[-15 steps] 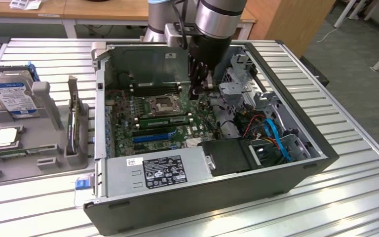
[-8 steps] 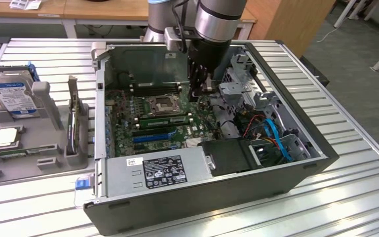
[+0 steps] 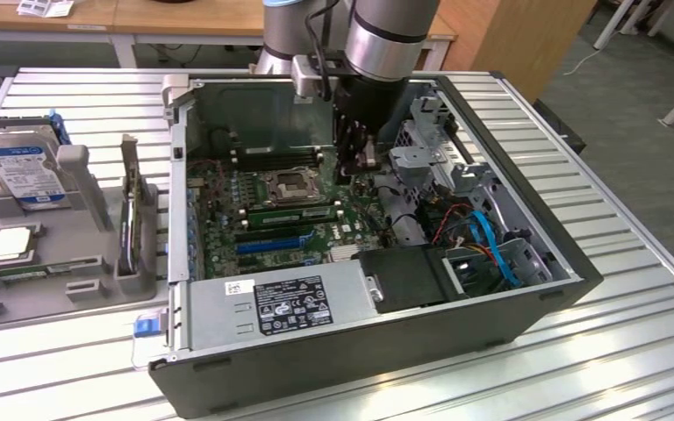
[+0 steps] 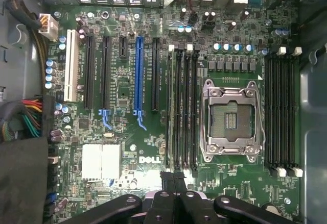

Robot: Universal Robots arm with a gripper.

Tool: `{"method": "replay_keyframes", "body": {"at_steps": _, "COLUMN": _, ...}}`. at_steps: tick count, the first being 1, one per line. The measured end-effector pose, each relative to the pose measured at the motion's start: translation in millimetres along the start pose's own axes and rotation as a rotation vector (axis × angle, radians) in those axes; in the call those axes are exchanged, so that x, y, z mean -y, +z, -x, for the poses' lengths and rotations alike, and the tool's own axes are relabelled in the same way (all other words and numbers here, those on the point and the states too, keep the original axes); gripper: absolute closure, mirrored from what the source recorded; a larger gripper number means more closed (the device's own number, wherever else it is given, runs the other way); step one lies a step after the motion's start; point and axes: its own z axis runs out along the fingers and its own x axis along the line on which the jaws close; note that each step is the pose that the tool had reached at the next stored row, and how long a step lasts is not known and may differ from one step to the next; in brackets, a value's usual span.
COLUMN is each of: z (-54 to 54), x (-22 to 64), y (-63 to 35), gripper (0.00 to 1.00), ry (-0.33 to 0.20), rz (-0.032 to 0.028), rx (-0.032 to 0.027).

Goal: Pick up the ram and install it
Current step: 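Press down the ram until it locks into place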

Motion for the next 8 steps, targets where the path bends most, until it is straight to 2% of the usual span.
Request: {"method": "replay_keyframes", "body": {"at_steps": 8, "z": -0.1, "x": 0.4, "y": 6.7, "gripper": 0.9, "ry": 0.0, "rz": -0.0001, "rx": 0.0001}}
